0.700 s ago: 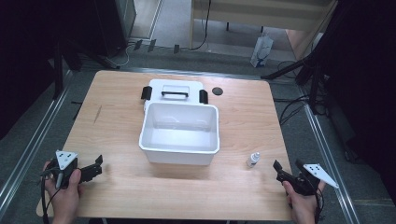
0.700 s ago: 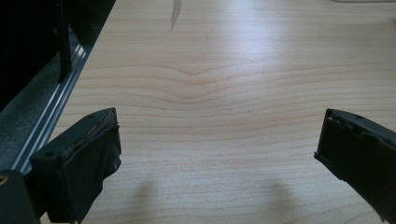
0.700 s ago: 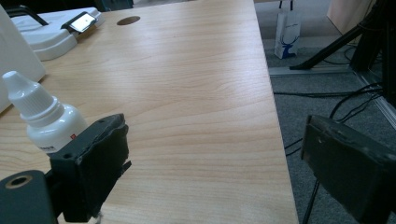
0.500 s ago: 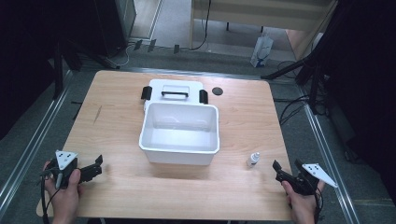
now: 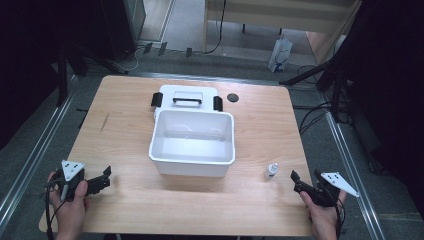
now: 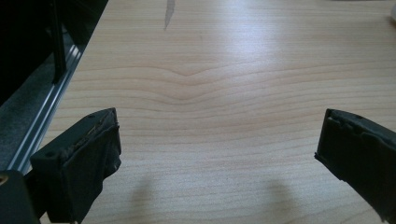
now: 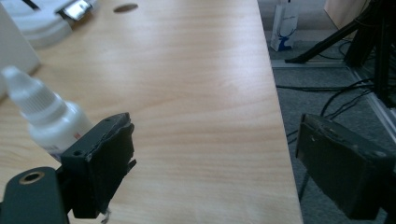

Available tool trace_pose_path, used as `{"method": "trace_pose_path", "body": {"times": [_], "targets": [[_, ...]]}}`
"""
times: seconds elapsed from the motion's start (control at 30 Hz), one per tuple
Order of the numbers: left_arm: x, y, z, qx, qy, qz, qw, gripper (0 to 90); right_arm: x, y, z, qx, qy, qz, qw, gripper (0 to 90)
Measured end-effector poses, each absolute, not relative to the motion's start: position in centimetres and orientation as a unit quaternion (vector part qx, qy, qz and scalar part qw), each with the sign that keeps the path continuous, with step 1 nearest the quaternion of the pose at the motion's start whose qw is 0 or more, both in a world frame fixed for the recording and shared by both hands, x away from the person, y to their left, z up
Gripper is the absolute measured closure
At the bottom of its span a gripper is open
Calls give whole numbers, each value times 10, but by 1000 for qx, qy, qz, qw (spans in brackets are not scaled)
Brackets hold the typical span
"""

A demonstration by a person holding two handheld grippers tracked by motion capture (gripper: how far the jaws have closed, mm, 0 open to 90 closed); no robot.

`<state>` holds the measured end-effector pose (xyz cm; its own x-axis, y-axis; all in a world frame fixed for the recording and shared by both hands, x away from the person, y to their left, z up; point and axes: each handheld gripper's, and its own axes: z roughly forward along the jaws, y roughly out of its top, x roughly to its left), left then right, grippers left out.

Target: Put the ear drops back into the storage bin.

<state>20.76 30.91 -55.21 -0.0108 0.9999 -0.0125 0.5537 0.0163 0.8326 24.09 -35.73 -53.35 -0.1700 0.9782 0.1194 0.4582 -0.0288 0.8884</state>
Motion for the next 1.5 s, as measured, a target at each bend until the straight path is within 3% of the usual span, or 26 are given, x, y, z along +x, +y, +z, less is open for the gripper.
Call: {"method": "trace_pose_path", "body": {"times": [0.73,1.5], "targets": [[207,309,-552,616,631,326,340,6,263,-321,-472,481,769,305,291,133],[208,310,-552,617,633,322,339,6,301,-277,-432,385,884,156,215,200]]}}
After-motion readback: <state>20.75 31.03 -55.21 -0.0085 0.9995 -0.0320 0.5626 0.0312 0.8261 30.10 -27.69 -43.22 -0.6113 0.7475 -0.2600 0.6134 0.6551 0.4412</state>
